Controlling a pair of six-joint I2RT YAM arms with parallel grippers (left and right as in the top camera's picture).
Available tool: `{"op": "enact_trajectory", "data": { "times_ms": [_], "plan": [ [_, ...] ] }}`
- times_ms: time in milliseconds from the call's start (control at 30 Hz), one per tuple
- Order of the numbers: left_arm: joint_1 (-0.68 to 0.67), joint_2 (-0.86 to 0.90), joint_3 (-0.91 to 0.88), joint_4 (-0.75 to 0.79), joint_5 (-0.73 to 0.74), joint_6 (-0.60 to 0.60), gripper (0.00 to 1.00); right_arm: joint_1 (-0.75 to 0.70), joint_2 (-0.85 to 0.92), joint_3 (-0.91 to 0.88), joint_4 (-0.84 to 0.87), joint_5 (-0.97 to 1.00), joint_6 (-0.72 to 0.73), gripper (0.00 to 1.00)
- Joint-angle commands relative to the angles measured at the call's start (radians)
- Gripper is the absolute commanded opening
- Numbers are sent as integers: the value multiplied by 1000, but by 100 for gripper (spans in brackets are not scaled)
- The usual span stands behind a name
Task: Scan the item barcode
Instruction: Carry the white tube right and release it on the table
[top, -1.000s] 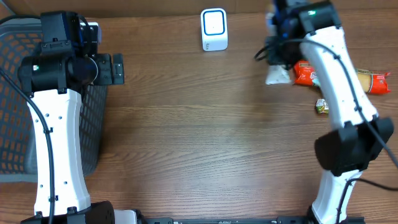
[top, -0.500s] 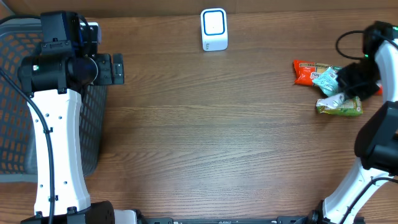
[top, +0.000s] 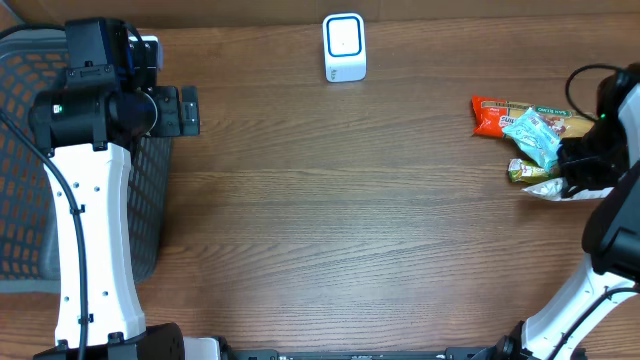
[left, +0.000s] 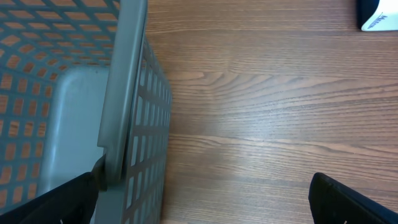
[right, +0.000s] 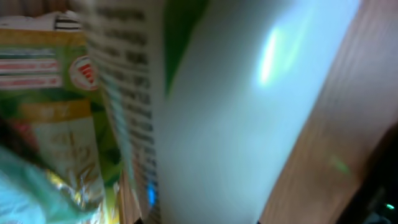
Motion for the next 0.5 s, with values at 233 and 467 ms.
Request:
{"op": "enact_trajectory", "data": {
  "times_ms": [233, 467],
  "plan": [
    [5, 8, 9, 3, 5, 15, 100, 30, -32, -66, 108, -21, -219, 36],
    [5, 8, 9, 3, 6, 15, 100, 32, -135, -16, 110, -73, -321, 48]
  ]
}}
